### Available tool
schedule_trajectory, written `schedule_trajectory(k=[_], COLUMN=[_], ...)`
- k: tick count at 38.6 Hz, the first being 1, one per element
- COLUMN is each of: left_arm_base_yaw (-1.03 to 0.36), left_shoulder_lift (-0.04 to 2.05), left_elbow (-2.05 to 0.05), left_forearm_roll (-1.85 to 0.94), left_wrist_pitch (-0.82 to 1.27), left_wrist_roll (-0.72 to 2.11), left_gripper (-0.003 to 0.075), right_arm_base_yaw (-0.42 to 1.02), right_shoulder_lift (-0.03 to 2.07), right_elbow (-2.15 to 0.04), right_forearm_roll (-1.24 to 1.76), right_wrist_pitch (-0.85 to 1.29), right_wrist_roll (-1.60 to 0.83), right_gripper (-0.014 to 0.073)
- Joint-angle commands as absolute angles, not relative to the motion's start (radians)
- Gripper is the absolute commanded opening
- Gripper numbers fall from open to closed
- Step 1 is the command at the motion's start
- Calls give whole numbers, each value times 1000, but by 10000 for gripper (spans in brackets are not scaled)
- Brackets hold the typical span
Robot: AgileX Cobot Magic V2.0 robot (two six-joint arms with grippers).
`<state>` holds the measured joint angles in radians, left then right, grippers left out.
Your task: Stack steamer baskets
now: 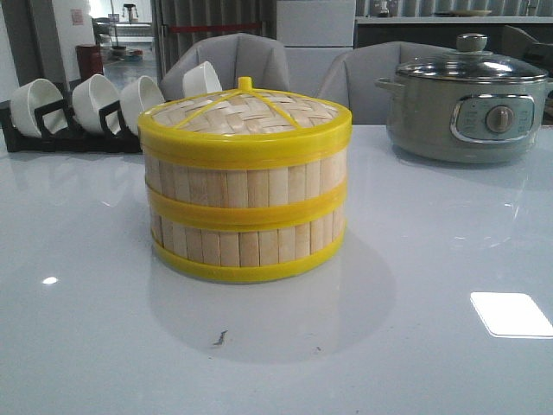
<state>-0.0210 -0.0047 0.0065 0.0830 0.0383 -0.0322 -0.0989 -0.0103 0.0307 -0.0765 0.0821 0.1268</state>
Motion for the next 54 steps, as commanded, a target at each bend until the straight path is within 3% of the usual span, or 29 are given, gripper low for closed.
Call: schedule_trajectory(k=[1, 8, 54], left_arm_base_yaw=[-19, -19, -19], left_shoulder_lift=[-17, -17, -17], left_elbow=[7, 7, 7], left_forearm_roll=[82, 82, 82], left_wrist_pitch=[-53, -53, -53], left_wrist_roll=[-44, -44, -44], left_gripper=[89, 89, 89], right_arm_base_yaw=[-99, -99, -99], right_shoulder_lift=[-31, -31, -31], right_elbow=[15, 16, 15], right_forearm_roll=[-55, 82, 83], right_wrist_pitch=[-16, -11, -14], right_wrist_roll=[134, 49, 39], right_gripper=[66, 66, 66])
